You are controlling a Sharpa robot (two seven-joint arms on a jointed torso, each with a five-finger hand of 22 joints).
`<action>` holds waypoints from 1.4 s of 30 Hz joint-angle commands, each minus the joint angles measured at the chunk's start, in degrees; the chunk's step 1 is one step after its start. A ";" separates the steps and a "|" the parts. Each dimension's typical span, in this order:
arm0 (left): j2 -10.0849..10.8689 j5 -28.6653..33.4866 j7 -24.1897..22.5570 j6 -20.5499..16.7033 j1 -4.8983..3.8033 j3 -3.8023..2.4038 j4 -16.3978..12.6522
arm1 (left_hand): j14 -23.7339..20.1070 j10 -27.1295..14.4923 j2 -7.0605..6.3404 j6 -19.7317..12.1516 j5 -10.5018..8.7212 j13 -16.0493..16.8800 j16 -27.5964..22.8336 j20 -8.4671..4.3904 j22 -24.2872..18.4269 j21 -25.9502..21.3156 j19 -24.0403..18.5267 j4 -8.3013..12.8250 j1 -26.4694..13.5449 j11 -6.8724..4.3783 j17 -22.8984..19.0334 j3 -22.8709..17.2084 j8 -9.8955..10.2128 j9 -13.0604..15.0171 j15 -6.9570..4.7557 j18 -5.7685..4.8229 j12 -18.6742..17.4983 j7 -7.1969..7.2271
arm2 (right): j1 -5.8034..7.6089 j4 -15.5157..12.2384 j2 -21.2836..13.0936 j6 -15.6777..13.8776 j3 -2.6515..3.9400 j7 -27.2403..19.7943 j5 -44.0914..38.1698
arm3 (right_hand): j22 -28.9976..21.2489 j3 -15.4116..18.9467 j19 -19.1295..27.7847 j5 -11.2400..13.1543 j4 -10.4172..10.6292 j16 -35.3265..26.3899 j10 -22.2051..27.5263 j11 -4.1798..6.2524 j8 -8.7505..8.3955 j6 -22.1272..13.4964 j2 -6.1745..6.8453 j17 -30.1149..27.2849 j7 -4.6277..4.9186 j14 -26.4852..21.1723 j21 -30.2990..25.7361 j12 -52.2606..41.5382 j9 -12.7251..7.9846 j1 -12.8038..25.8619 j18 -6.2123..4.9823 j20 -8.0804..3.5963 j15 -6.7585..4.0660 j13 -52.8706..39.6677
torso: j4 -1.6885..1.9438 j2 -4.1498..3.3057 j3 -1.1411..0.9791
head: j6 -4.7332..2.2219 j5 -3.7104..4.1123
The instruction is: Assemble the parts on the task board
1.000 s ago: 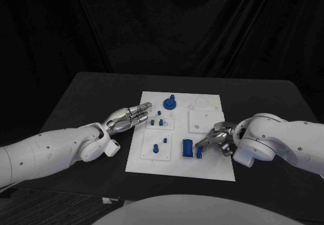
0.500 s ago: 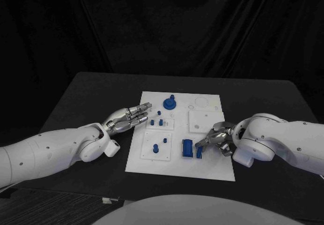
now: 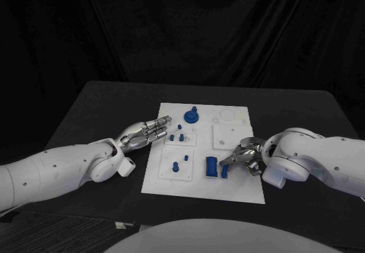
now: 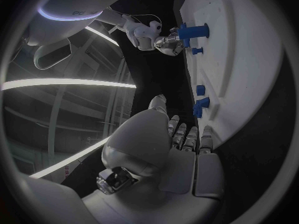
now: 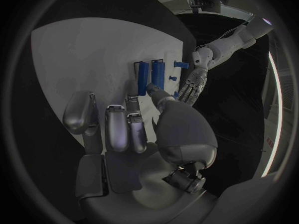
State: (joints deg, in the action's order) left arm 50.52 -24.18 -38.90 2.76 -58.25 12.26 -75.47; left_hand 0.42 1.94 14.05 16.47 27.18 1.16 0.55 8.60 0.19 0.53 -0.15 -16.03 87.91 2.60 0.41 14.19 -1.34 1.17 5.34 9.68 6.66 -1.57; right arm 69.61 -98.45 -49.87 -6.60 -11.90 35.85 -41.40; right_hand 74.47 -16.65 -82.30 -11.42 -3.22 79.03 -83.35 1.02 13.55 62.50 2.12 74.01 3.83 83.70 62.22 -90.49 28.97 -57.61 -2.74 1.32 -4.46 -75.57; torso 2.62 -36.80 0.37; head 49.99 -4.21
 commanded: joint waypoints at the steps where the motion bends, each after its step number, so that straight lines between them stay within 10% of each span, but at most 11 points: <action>1: -0.12 0.08 -3.20 0.89 0.21 -0.03 0.01 | -0.42 -0.25 0.09 -0.04 1.17 0.11 -0.55 0.08 -0.19 -0.53 0.15 0.21 0.64 0.37 -0.41 -1.59 -0.66 0.81 0.52 -2.76 0.75 -0.58 | -0.24 -0.21 0.16 0.02 -0.03 0.38 -0.12 | 8.11 0.93 -0.26 1.33 0.00 0.02 -6.65 0.32 -0.97 -1.96 0.70 0.12 -0.75 3.05 -1.06 0.49 -2.04 -0.83 -2.77 0.04 -0.48 -14.43 | 0.01 -0.01 0.00 | 0.01 0.05; 42: -0.08 0.08 -3.05 1.03 0.74 -0.03 0.19 | -0.42 -0.23 0.08 0.32 1.22 0.12 -0.55 0.11 -0.19 -0.53 0.15 0.30 0.76 0.22 -0.41 -1.72 -0.73 0.86 0.71 -2.93 0.78 -1.14 | -0.25 -0.27 0.01 0.28 -0.03 0.38 -0.12 | 7.89 4.29 0.17 2.24 2.29 -0.02 -6.65 1.02 5.91 -3.57 0.25 0.19 -1.67 2.83 -2.13 0.49 3.80 -2.42 -2.96 -0.36 -0.99 -14.43 | 0.01 0.00 0.00 | 0.01 -0.11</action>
State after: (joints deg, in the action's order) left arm 50.50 -24.16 -39.20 3.14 -57.66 12.22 -75.22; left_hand 0.23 1.94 14.20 16.31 27.19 1.16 0.55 8.59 0.21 0.53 -0.15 -16.03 88.06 2.59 0.41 14.19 -1.34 1.17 5.55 9.66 6.66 -2.57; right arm 69.51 -98.53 -49.90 -6.54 -11.95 35.85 -41.47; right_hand 74.47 -14.51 -82.29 -10.31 -1.10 79.03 -83.72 1.44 18.75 60.66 2.33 74.01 2.57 83.78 61.33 -90.49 32.15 -59.04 -2.75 1.31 -4.97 -75.57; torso 2.62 -36.80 0.36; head 49.99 -4.30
